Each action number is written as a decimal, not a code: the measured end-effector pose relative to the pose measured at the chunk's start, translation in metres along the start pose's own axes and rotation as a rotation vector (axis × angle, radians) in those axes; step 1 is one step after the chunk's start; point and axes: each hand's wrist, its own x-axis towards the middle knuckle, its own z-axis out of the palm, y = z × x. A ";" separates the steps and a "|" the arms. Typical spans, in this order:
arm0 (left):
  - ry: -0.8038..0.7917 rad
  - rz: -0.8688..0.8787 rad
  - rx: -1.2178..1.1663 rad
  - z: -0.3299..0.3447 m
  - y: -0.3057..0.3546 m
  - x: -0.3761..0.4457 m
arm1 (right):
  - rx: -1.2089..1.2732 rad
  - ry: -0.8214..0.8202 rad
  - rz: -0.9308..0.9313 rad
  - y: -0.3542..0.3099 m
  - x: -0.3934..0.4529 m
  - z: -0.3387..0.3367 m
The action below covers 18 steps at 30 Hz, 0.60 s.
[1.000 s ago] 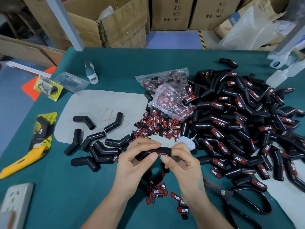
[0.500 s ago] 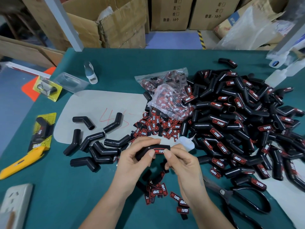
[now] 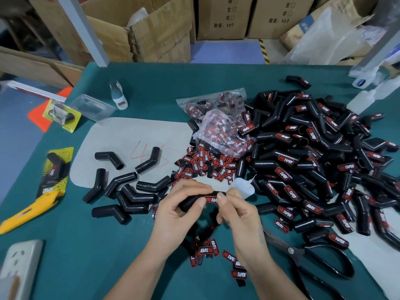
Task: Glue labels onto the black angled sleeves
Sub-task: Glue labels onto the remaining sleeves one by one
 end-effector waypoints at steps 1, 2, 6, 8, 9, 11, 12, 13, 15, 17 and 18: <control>0.002 -0.002 0.000 0.000 0.000 0.000 | -0.001 -0.007 0.012 0.000 0.001 0.000; 0.002 -0.001 0.005 0.000 0.000 0.000 | 0.003 -0.008 0.030 0.000 0.001 -0.001; 0.024 0.104 0.158 0.001 -0.005 0.000 | 0.131 -0.021 0.149 0.003 0.002 -0.004; 0.043 0.156 0.251 0.001 -0.007 0.000 | 0.196 -0.041 0.193 0.002 0.001 -0.003; 0.056 0.155 0.258 0.001 -0.008 0.001 | 0.213 -0.055 0.208 0.002 0.001 -0.002; 0.073 0.111 0.204 -0.001 -0.008 0.003 | 0.198 -0.084 0.220 0.001 0.000 -0.001; 0.074 0.083 0.173 -0.001 -0.008 0.003 | 0.183 -0.097 0.220 0.000 0.000 -0.002; 0.069 0.061 0.153 -0.002 -0.007 0.004 | 0.171 -0.109 0.219 0.000 -0.001 -0.002; 0.042 0.031 0.131 -0.004 -0.003 0.005 | 0.160 -0.129 0.213 0.000 -0.001 -0.003; -0.010 -0.014 0.107 -0.008 -0.001 0.007 | 0.168 -0.141 0.224 0.000 0.000 -0.004; -0.045 -0.035 0.101 -0.009 -0.001 0.007 | 0.179 -0.146 0.234 0.000 0.000 -0.005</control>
